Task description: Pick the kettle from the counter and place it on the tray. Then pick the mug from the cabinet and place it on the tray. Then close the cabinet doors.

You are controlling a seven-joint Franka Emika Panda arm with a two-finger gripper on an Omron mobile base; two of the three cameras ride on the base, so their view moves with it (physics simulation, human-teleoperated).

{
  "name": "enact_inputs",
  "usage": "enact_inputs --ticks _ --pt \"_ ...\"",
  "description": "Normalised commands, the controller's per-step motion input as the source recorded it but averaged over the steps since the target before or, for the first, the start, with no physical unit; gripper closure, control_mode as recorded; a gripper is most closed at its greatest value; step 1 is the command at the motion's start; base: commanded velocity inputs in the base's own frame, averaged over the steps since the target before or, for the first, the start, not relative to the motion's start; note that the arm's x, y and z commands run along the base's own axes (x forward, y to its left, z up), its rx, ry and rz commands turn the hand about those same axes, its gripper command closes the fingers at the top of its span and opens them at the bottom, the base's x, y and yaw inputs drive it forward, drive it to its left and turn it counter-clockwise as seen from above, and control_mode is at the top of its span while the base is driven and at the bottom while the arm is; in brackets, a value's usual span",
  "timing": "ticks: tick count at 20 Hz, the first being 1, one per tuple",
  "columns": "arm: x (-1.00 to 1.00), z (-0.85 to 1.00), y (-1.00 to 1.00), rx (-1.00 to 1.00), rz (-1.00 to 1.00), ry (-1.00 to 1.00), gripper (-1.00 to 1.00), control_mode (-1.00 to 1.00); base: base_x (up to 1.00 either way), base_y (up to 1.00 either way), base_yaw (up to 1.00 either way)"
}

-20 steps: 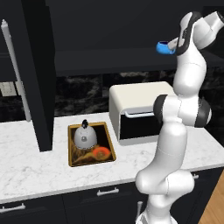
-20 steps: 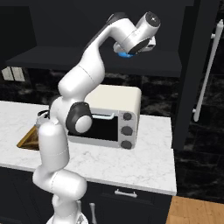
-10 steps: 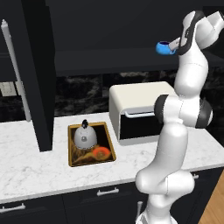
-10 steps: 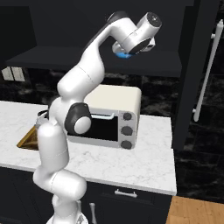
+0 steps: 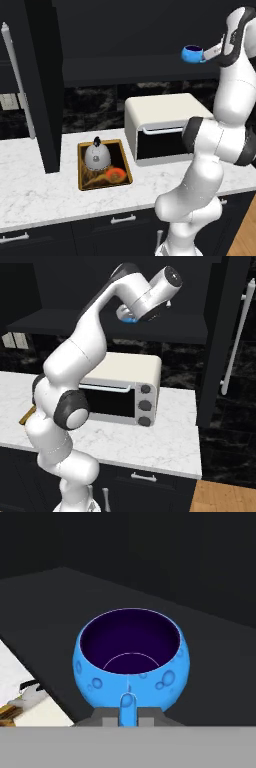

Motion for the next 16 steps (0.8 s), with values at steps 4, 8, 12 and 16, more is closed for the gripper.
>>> enact_inputs --ticks 4,8,12,16 --pt "-1.0 0.0 0.52 -0.09 0.09 -0.17 1.0 -1.0 0.0 0.0 0.0" --pt "-1.0 -0.11 0.64 -0.17 0.16 -0.09 1.0 -1.0 0.0 0.0 0.0" --pt "-1.0 -0.19 0.8 -0.2 0.18 -0.01 1.0 -1.0 0.0 0.0 0.0" --pt "-0.9 -0.4 0.99 -0.2 0.13 0.0 1.0 -1.0 0.0 0.0 0.0"
